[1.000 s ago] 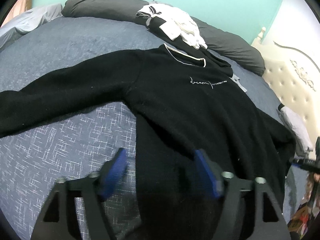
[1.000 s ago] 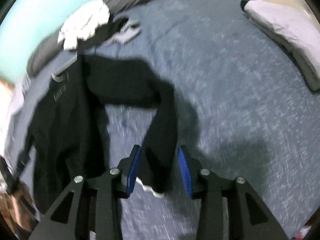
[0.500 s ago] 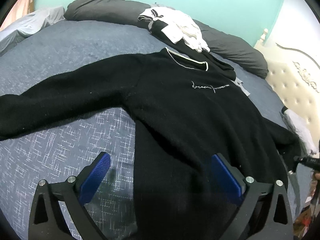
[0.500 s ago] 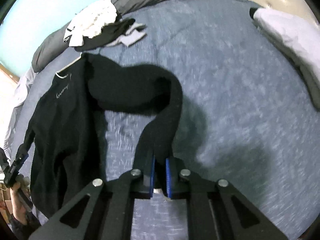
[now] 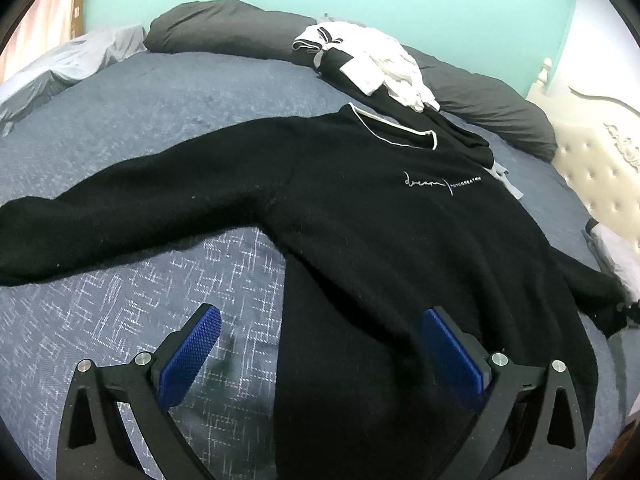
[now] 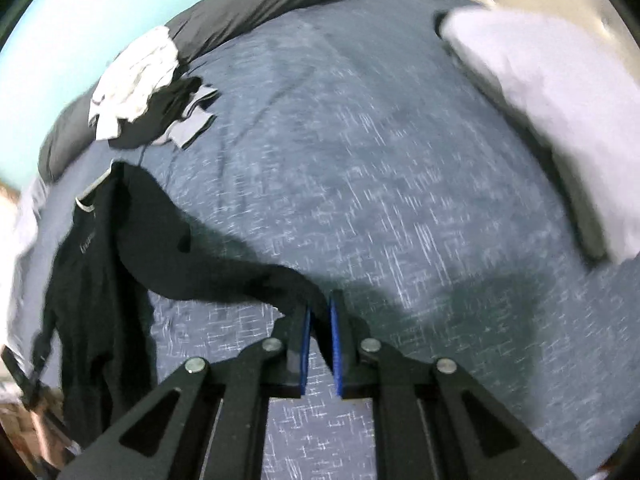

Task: Fold clothes
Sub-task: 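Pull the sleeve outward from the body with the right tool and open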

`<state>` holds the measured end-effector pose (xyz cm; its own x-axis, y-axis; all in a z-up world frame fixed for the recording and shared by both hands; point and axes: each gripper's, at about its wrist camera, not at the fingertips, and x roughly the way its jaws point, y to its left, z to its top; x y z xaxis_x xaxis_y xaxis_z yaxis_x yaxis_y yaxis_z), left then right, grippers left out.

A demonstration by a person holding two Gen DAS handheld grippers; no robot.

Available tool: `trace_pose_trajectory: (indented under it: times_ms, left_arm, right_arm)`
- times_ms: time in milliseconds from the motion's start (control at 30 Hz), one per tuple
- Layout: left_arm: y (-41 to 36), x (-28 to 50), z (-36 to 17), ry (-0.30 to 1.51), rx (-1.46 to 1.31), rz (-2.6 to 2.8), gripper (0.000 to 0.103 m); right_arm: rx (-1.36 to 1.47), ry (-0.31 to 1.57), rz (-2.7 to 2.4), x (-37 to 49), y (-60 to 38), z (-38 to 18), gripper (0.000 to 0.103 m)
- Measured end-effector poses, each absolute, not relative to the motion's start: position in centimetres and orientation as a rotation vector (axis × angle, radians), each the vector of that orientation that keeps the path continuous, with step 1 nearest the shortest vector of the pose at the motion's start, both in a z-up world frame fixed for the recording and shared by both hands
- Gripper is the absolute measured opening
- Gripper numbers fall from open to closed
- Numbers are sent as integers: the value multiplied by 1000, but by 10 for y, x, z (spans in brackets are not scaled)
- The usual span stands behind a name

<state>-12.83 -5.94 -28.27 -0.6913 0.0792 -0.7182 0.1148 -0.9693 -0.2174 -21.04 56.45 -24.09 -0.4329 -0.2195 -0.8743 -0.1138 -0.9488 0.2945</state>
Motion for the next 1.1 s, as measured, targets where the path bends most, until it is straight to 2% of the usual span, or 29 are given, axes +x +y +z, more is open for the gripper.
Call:
trace_pose_trajectory:
  times_ms: [67,100,167,267,367,433,500,600,1100]
  left_arm:
    - [-58,-130,-284,385,1237,-2844,103]
    - [-57,-131,-285,381,1240,-2843,103]
    - [-55,-133,-286,374,1246,-2842,103]
    - [-51,-133,-286,355,1246,-2851,103]
    - [-49,-134,-286,350,1250,-2852,103]
    - [-49,-134,-287,350,1254,-2848,103]
    - [-48,-135,-288,350,1258,-2845,103]
    - [-47,-136,-289,343,1263,-2844,103]
    - [-40,-138,-292,296,1279,-2846,103]
  right_arm:
    - [1644,-513,-2579,-207,571,-250,29]
    - [1634,-538,-2584,-203,574,-254,32]
    - [1620,-578,-2593,-198,579,-261,33]
    - [1590,-611,-2630,-192,588,-266,41]
    - [1541,-645,-2656,-188,594,-268,41]
    - [1474,-641,-2650,-187,594,-265,38]
    - [1470,-610,-2642,-189,591,-263,18]
    - [1497,-572,-2629,-194,586,-259,8]
    - [1515,-586,-2745,-226,637,-202,6]
